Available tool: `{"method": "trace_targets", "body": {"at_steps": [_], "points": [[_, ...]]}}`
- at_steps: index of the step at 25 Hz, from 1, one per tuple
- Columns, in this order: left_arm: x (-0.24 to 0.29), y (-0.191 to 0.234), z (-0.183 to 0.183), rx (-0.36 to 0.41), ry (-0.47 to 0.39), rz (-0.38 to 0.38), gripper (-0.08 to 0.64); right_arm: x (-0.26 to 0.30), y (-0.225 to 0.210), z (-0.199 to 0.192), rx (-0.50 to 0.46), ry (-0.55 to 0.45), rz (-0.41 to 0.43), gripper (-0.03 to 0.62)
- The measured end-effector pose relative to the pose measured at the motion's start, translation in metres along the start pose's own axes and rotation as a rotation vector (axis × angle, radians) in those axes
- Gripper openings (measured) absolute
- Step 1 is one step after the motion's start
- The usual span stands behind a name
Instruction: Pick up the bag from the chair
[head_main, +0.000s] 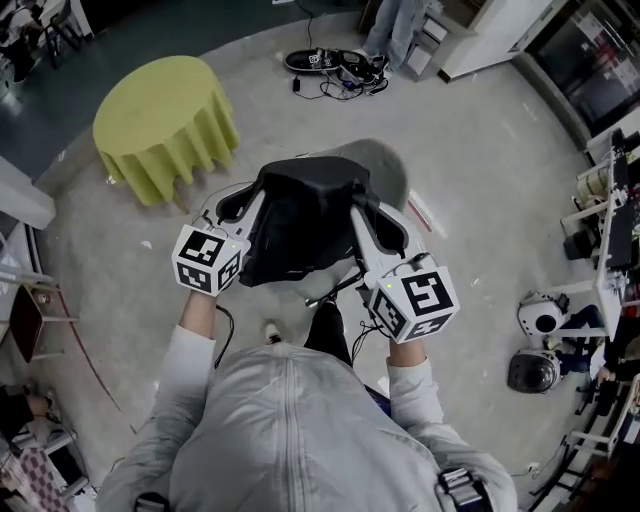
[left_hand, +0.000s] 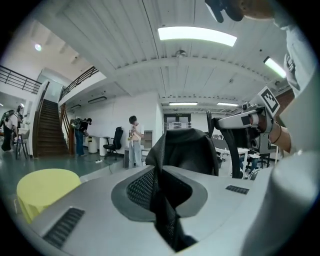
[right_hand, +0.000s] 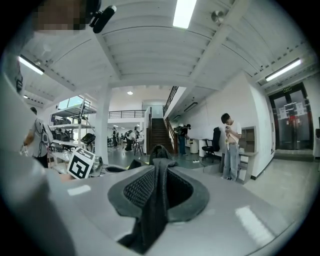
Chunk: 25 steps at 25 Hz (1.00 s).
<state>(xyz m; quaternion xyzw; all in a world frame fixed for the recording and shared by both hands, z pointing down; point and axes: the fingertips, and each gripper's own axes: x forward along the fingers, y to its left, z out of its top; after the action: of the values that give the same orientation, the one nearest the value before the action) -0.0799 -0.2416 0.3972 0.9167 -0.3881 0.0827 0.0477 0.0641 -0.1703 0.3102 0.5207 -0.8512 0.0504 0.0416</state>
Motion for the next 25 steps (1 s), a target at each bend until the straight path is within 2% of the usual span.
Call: {"method": "trace_targets", "body": {"at_steps": [4,12,25], "points": [[-0.025,-0.006,0.019,0.025,-0.031,0.006,0.038,-0.02,0.027,0.016,0.009,-0.022,0.016,0.066],[-0.06,-0.022,0.027,0.043,-0.037,0.002,0.038,-0.047,0.057,0.026,0.007,-0.014,0.041,0.063],[-0.061,-0.026,0.024,0.031,-0.031,-0.006,0.038,-0.047,0.055,0.023,-0.012,-0.008,0.024,0.058]]}}
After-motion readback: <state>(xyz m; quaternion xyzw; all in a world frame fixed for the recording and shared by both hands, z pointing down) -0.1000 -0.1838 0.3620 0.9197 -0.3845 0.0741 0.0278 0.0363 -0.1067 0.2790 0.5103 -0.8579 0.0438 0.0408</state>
